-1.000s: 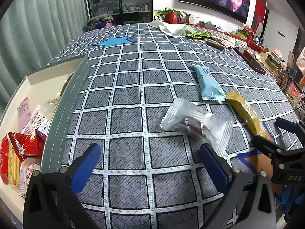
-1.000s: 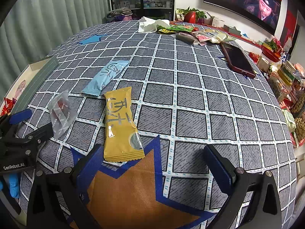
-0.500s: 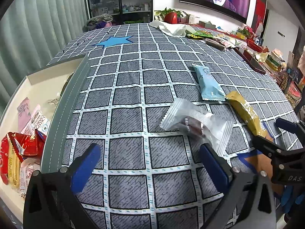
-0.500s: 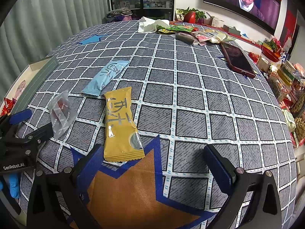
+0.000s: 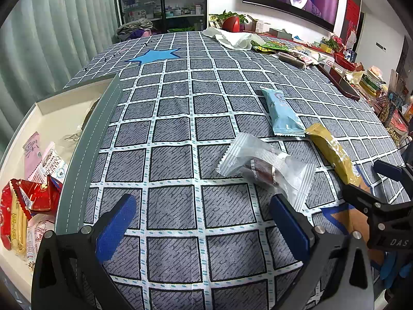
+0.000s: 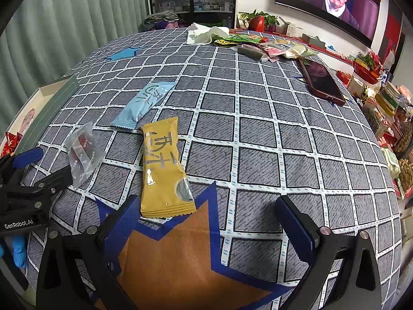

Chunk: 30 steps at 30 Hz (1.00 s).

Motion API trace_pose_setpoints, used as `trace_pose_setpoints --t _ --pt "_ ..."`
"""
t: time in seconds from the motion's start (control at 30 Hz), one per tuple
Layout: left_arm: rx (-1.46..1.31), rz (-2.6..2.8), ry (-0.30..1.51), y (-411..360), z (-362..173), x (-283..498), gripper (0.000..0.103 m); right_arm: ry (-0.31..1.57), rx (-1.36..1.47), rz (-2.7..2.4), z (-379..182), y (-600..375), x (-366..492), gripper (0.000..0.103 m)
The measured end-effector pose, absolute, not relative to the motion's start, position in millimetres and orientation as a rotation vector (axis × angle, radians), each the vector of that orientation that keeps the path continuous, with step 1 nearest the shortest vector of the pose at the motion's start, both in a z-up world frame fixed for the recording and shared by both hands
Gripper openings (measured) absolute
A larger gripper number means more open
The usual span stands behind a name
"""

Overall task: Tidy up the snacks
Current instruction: 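Move left tool to clear-wrapped candy while right tool moves to yellow packet, then grasp clear-wrapped candy with left tool while right tool grasps yellow packet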

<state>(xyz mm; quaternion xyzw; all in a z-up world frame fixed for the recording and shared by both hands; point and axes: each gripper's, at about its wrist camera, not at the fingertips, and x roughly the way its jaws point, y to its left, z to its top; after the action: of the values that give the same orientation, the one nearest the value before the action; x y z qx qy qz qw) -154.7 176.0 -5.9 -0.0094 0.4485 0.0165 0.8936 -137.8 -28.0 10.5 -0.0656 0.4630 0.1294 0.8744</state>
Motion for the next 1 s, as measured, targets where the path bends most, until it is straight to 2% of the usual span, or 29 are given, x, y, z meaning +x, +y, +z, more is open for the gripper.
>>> trace_pose_setpoints --t 0.27,0.43,0.63,0.73,0.87,1.0 --pt "-0.054 0.062 0.947 180.1 -4.3 -155.9 0.103 0.966 -0.137 0.271 10.4 -28.2 -138.2 0.103" --pt "-0.335 -0.022 0.986 192.5 16.5 -154.3 0.103 0.966 -0.137 0.27 10.3 -27.9 -138.2 0.103" --pt "-0.495 0.057 1.132 182.9 12.4 -112.7 0.103 0.965 -0.135 0.271 10.3 -28.2 -138.7 0.103" --pt "-0.432 0.137 1.154 169.1 10.0 -101.0 0.103 0.965 -0.136 0.27 10.2 -28.3 -139.0 0.103" --pt "-0.212 0.171 1.168 147.3 2.0 -96.5 0.103 0.965 -0.136 0.27 10.1 -28.5 -139.1 0.103" --pt "-0.102 0.169 1.128 158.3 -2.9 -98.6 0.103 0.964 -0.135 0.27 10.1 -28.4 -139.5 0.103"
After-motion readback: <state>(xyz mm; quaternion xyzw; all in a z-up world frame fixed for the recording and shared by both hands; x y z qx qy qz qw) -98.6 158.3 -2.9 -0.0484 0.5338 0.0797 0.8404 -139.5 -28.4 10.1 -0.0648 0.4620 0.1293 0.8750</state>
